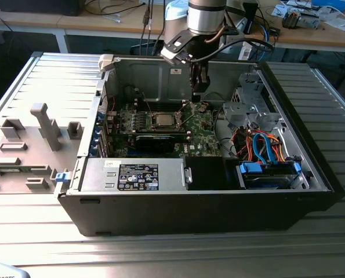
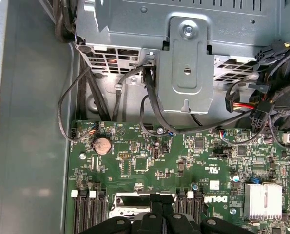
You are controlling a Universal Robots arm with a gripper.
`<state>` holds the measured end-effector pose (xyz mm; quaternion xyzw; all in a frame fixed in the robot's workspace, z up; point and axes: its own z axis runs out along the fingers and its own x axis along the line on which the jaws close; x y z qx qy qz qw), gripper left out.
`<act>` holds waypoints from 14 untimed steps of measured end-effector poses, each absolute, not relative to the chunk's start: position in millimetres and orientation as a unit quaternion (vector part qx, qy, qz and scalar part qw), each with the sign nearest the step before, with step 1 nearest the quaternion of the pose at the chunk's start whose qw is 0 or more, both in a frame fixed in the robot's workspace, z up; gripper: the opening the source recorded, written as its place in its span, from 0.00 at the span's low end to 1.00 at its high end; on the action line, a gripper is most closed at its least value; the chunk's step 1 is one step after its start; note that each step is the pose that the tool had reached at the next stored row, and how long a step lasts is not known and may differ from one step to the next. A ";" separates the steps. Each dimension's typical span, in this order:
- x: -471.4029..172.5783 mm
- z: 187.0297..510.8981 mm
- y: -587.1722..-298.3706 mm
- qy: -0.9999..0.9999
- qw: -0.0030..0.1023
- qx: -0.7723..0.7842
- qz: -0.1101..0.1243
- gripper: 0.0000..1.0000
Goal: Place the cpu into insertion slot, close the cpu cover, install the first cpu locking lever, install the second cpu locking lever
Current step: 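Close the cpu cover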
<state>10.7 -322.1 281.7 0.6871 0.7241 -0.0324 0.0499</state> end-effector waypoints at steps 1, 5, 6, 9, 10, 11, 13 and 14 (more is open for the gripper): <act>10.9 281.7 -322.0 0.724 0.050 0.687 -0.032 0.11; 11.6 281.6 -321.8 0.724 0.050 0.687 -0.032 0.11; 11.8 281.6 -321.7 0.724 0.050 0.687 -0.032 0.11; 12.3 281.5 -321.5 0.724 0.050 0.687 -0.032 0.11; 12.5 281.5 -321.4 0.724 0.050 0.687 -0.032 0.11; 12.8 281.4 -321.3 0.724 0.050 0.687 -0.032 0.11; 13.3 281.4 -321.1 0.724 0.050 0.687 -0.032 0.11; 13.6 281.3 -321.1 0.724 0.050 0.687 -0.032 0.11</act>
